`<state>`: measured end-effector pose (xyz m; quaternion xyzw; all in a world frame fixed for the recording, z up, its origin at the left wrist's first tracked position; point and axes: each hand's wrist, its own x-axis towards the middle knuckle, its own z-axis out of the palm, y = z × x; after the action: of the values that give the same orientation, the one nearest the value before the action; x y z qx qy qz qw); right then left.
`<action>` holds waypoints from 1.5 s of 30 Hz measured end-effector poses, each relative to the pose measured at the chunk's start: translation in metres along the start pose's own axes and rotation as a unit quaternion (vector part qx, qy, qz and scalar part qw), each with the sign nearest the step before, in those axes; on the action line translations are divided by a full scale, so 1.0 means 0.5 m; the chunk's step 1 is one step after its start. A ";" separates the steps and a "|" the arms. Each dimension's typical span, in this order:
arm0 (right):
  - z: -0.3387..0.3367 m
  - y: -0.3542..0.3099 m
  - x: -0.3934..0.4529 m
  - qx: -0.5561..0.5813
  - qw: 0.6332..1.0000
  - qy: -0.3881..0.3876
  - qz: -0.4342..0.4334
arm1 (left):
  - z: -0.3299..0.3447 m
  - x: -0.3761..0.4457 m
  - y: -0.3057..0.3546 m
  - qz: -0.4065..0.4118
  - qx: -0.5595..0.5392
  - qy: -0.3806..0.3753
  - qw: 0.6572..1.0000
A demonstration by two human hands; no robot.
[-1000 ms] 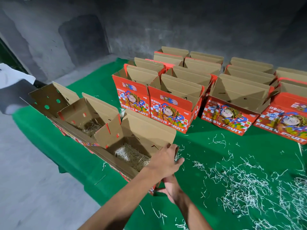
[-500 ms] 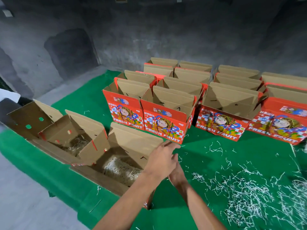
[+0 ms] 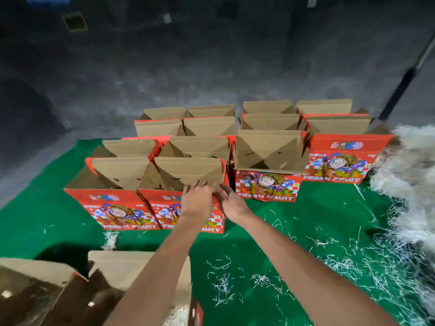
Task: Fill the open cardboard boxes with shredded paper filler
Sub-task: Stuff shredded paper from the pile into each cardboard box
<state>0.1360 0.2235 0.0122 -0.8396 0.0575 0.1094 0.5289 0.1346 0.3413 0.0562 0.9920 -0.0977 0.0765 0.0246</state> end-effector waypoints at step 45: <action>-0.638 0.455 -0.479 -0.270 0.938 0.140 0.167 | 0.045 -0.297 0.783 0.272 -0.296 -0.335 0.852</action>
<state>-0.1055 -0.1671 0.0042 -0.9360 0.2386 0.0890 0.2429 -0.0835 -0.0153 0.0238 0.8368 -0.3843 -0.2896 0.2613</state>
